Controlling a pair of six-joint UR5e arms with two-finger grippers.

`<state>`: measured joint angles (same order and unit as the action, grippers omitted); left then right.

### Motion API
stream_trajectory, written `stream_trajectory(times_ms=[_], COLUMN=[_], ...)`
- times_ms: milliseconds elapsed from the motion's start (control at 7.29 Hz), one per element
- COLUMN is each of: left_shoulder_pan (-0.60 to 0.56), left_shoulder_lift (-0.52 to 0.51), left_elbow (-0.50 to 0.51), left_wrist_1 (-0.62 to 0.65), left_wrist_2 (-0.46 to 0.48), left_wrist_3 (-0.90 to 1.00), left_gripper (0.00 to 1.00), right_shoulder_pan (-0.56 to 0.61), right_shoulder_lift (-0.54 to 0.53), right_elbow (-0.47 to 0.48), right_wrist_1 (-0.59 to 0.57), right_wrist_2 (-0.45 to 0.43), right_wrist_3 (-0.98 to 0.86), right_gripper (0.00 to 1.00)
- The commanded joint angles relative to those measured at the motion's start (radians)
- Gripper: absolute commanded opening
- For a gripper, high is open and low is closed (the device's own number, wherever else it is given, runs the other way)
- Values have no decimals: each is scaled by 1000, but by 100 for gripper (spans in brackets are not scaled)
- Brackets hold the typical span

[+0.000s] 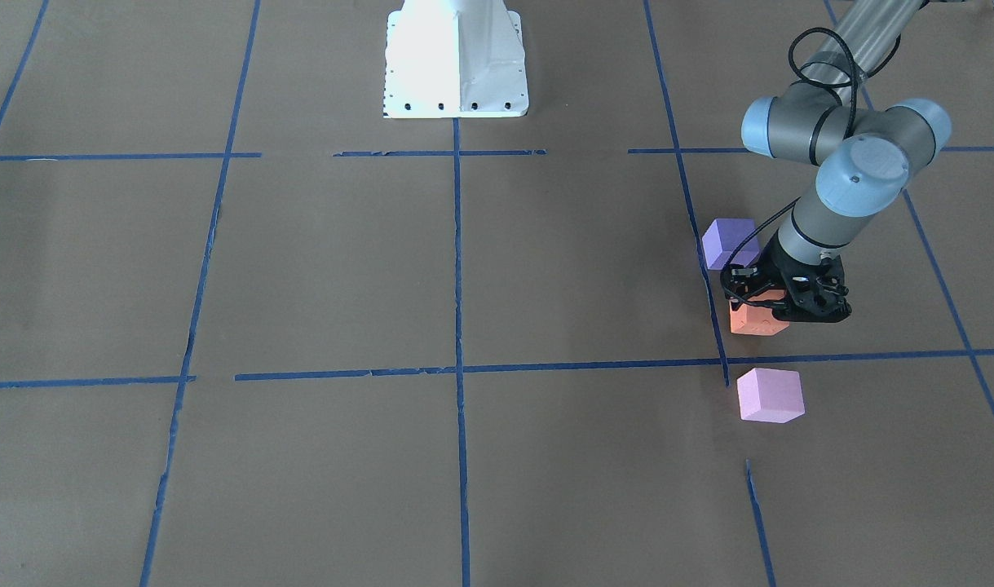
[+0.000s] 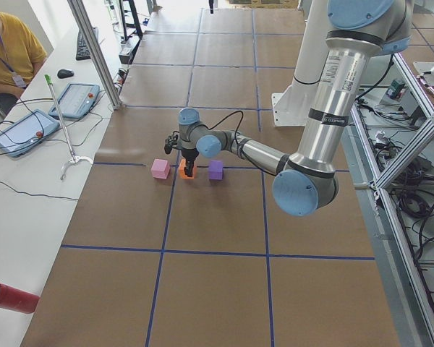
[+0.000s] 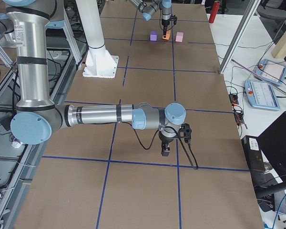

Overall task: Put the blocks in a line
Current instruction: 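Set the orange cube down between the cubes, release, withdraw left gripper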

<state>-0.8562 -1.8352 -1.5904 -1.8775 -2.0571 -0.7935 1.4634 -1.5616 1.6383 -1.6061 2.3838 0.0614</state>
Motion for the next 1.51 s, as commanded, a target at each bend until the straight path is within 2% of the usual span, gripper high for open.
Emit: stream_trajectory(times_ms=[0, 137, 412, 549, 824, 1098, 1235, 1373], left_shoulder_pan=[5, 3, -39, -123, -365, -596, -665, -703], left_shoulder_lift=[-7, -4, 8, 8, 7, 22, 92, 134], left_elbow=[1, 1, -11, -26, -65, -15, 39, 46], left_wrist_1=[-2, -3, 1, 15, 204, 328, 318, 316], left_wrist_2=[-26, -29, -58, -87, -100, -148, -153, -155], left_wrist_3=[-4, -9, 8, 92, 449, 858, 952, 974], left_gripper=[63, 100, 100, 100, 100, 100, 100, 100], right_shoulder_pan=[0, 0, 0, 0, 0, 0, 0, 0], right_shoulder_lift=[0, 0, 0, 0, 0, 0, 0, 0], right_elbow=[0, 1, 1, 0, 1, 0, 0, 0], right_wrist_1=[0, 0, 0, 0, 0, 0, 0, 0], right_wrist_2=[0, 0, 0, 0, 0, 0, 0, 0], right_wrist_3=[0, 0, 0, 0, 0, 0, 0, 0], right_gripper=[100, 100, 100, 100, 100, 100, 100, 100])
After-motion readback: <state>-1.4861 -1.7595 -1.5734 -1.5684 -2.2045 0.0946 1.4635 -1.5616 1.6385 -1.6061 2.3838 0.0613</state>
